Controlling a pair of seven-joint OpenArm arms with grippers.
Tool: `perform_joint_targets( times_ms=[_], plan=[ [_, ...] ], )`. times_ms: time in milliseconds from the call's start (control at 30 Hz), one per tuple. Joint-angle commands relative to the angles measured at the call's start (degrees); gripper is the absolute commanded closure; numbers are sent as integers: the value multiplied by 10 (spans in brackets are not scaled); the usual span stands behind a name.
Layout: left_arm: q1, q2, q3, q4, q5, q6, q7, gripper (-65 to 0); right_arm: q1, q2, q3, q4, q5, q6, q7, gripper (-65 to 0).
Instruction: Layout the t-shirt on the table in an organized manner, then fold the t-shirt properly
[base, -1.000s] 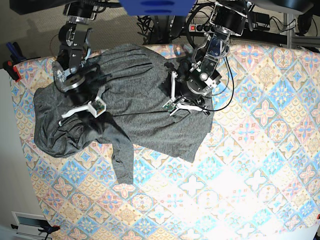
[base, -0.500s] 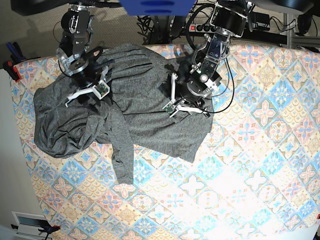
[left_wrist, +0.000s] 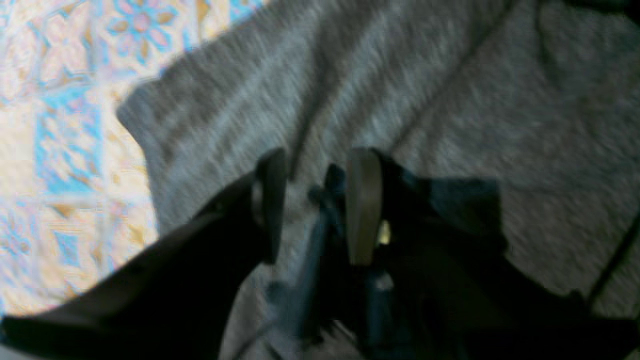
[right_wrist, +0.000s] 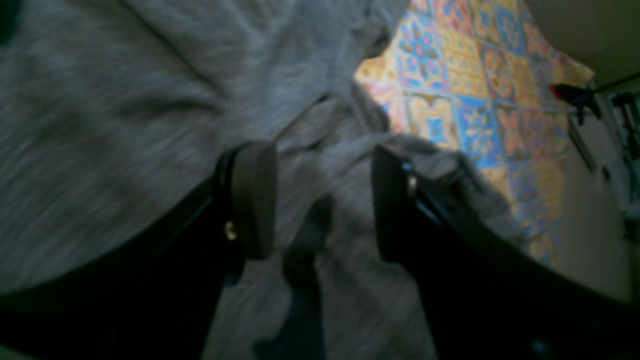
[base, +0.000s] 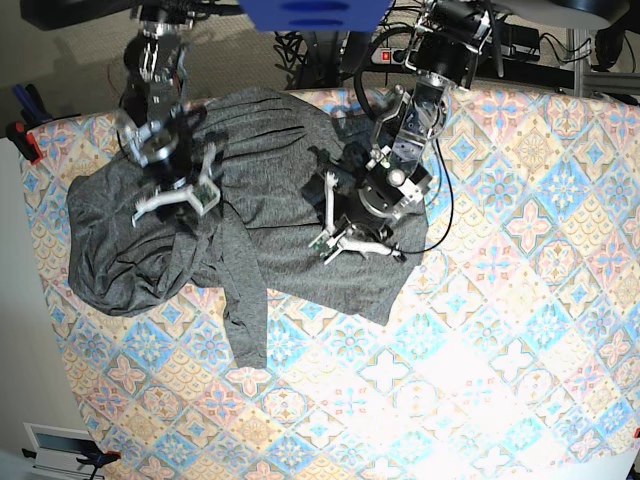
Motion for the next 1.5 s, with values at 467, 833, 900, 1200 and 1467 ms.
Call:
perform_joint_targets(
  times_ms=[467, 833, 900, 1200, 1467],
  plan=[
    [-35, -2, -5, 10, 2, 6, -30, -209, 65, 3, -112, -105, 15, -10, -41, -286],
    [31, -79, -5, -15, 2, 7, -28, -209, 171, 3, -113, -154, 15, -10, -40, -286],
    [34, -91, -5, -36, 2, 7, -27, -209, 171, 3, -113, -163, 15, -10, -40, -286],
    [72, -124, -60, -73, 2, 7, -31, -209, 171, 5, -113, -217, 15, -10, -39, -286],
    [91, -136, -104, -74, 2, 6, -31, -209, 171, 6, -113, -255, 15, -10, -39, -286]
  ],
)
